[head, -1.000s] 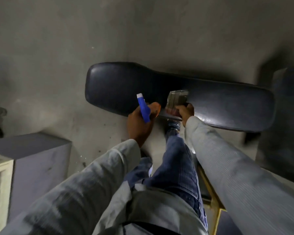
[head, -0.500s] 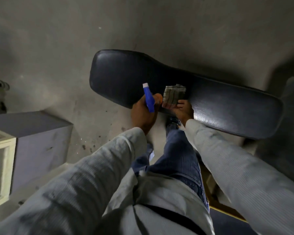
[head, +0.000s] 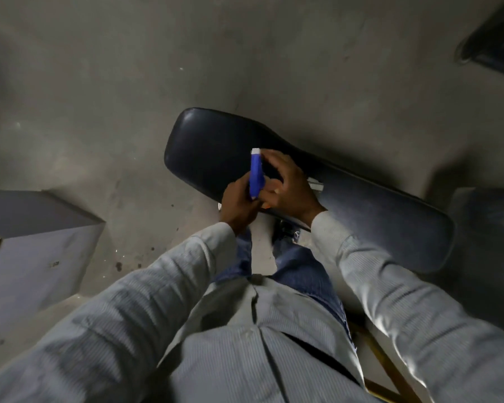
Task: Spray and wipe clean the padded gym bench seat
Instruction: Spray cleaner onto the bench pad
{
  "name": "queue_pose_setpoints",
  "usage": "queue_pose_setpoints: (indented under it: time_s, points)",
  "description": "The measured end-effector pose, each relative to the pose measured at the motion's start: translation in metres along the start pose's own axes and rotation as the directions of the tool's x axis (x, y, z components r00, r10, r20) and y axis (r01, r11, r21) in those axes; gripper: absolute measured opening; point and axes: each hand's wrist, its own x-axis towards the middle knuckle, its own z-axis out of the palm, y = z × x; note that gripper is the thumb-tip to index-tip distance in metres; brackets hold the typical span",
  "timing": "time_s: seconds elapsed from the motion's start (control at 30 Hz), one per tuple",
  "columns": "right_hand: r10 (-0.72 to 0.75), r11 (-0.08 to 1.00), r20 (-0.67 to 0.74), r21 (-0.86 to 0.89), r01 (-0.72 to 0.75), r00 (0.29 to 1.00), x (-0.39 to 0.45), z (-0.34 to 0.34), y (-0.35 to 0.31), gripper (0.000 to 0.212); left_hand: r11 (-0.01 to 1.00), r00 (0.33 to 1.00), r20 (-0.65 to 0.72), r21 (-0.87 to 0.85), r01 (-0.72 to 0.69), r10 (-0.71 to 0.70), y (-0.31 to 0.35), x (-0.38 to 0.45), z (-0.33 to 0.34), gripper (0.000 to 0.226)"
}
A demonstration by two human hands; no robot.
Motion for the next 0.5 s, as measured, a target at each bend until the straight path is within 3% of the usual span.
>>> queue_pose_setpoints:
  time_s: [0.07, 0.13, 0.2, 0.27, 0.33, 0.4, 0.5]
  points:
    - [-0.013, 0.992, 0.066, -0.122, 0.021, 0.998, 0.009, 0.010, -0.016, 0.082, 1.000, 0.999, 0.037, -0.016, -0.015, 0.016, -0.007, 0.005, -0.017, 0.034]
    - [-0.040, 0.986, 0.069, -0.162, 0.051, 0.997, 0.016, 0.023, -0.032, 0.074, 0.997, 0.997, 0.054, -0.064, -0.052, 0.055, -0.015, 0.010, -0.035, 0.022]
    - [-0.078, 0.982, -0.025, -0.176, 0.073, 0.997, 0.022, 0.035, -0.048, 0.064, 0.990, 0.994, 0.058, -0.112, -0.090, 0.097, -0.018, 0.016, -0.052, 0.023]
    - [-0.068, 0.991, -0.170, -0.124, 0.047, 0.983, 0.028, 0.047, -0.061, 0.058, 0.982, 0.988, 0.052, -0.126, -0.141, 0.149, -0.020, 0.026, -0.070, 0.038]
    - [-0.050, 0.999, -0.288, -0.005, 0.051, 0.956, 0.040, 0.055, -0.076, 0.050, 0.981, 0.979, 0.077, -0.057, -0.183, 0.188, -0.023, 0.035, -0.090, 0.059]
    - [-0.103, 0.994, -0.359, -0.010, 0.107, 0.928, 0.057, 0.057, -0.090, 0.040, 0.980, 0.973, 0.125, 0.019, -0.198, 0.194, -0.033, 0.042, -0.104, 0.070]
    - [-0.203, 0.975, -0.283, -0.142, 0.168, 0.937, 0.092, 0.071, -0.108, 0.034, 0.977, 0.985, 0.122, 0.158, -0.141, 0.122, -0.061, 0.055, -0.121, 0.076]
